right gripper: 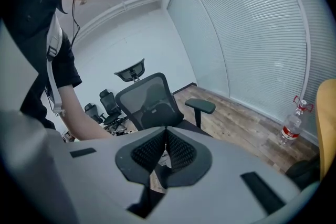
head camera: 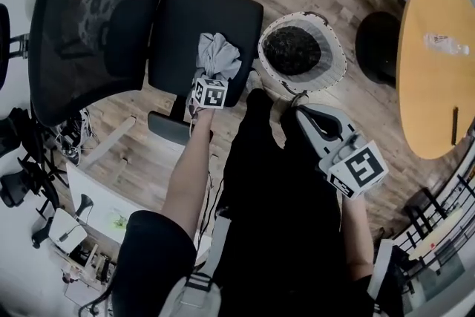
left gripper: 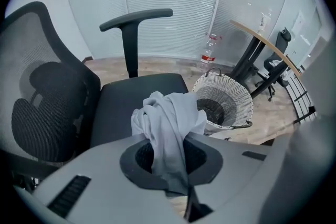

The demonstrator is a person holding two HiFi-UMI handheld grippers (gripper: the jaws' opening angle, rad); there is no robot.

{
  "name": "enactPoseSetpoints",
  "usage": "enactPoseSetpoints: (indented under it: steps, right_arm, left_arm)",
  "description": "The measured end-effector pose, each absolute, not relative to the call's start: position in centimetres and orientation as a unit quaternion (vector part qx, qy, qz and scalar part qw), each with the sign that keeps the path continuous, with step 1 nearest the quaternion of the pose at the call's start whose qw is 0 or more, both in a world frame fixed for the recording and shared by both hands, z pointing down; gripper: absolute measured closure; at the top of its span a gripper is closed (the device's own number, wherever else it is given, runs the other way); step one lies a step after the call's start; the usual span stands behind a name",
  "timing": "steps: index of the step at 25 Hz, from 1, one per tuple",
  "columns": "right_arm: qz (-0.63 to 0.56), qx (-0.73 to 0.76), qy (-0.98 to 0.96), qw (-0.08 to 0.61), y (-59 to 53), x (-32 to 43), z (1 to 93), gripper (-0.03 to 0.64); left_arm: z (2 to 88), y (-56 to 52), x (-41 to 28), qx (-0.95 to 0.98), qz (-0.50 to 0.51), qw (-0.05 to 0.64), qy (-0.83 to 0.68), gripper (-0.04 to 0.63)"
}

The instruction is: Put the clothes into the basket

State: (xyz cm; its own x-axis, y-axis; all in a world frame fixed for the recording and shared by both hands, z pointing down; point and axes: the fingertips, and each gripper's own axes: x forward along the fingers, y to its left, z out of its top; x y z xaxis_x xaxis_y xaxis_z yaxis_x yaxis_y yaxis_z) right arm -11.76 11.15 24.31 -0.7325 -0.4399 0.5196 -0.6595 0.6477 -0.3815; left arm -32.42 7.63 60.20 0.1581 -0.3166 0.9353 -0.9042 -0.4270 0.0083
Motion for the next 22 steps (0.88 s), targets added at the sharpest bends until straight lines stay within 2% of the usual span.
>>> enactPoseSetpoints:
  steps: [12,22]
  right_arm:
    - [0.259,0.367,-0.878,0.164,10.5,-9.1,22.8,0.6]
    - [0.245,0.436,-0.854,0.145,10.5,-4.1,22.0,0.6]
  left_arm:
    - [51.9,6.9,-30.7,0.744,0.439,0.268,-0.427,0.543]
    - [45.1,6.6,-24.2,0.81,0.397,0.219,-0.371,0.543]
